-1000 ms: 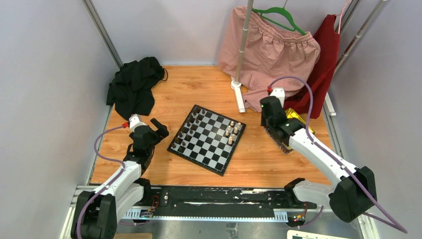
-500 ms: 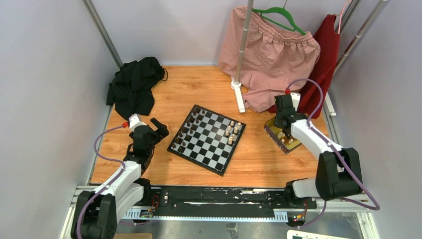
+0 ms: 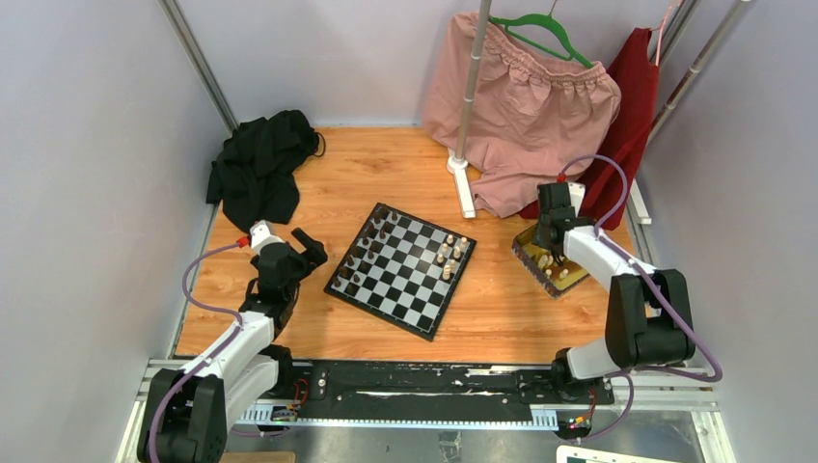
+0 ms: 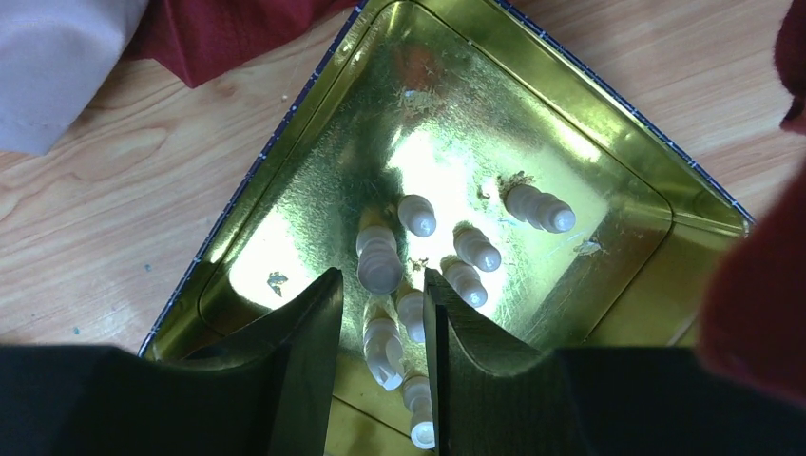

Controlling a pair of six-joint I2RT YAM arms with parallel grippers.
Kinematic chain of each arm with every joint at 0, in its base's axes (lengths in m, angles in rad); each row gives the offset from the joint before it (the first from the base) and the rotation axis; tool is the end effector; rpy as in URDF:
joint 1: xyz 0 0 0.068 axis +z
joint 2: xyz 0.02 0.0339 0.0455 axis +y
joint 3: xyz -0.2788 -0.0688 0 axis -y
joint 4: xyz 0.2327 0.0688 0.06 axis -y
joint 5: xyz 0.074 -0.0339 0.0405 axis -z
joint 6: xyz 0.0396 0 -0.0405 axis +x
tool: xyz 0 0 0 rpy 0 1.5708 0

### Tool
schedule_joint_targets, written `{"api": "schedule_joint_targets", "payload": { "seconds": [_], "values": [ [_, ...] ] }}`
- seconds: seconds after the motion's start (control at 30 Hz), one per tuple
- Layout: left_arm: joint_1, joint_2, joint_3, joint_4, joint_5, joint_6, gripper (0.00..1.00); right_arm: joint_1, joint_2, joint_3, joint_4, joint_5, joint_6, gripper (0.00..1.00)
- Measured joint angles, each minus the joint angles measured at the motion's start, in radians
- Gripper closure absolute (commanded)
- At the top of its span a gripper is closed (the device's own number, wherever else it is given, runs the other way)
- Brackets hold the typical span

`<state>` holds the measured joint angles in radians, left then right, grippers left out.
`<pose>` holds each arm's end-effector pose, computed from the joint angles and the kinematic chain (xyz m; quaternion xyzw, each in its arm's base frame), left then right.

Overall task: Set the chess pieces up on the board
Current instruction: Pick up the chess piece from the storage box.

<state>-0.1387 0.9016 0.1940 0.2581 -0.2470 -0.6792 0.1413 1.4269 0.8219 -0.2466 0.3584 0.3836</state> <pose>0.1639 -0.0131 0.1777 -0.2875 0.7925 -0.1141 0.5257 0.2779 0.0255 0.2228 0.1736 0.9067 -0.0713 0.3777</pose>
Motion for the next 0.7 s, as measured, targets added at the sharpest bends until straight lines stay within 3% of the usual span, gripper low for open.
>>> {"api": "schedule_joint_targets", "payload": {
  "seconds": [0.2,0.37,0.53,0.7],
  "values": [
    [0.000,0.002,0.000,0.002,0.000,0.000,0.00,-0.016,0.024,0.000,0.012,-0.016,0.003,0.65],
    [0.000,0.003,0.000,0.002,0.000,0.000,0.00,-0.023,0.037,0.000,0.020,-0.021,0.004,0.75],
    [0.000,0.004,0.000,0.002,0.000,0.000,0.00,-0.027,0.039,0.000,0.024,-0.027,0.010,0.99],
    [0.000,0.005,0.000,0.002,0.001,0.000,0.00,-0.030,0.035,0.000,0.024,-0.036,0.010,1.00]
  ]
}}
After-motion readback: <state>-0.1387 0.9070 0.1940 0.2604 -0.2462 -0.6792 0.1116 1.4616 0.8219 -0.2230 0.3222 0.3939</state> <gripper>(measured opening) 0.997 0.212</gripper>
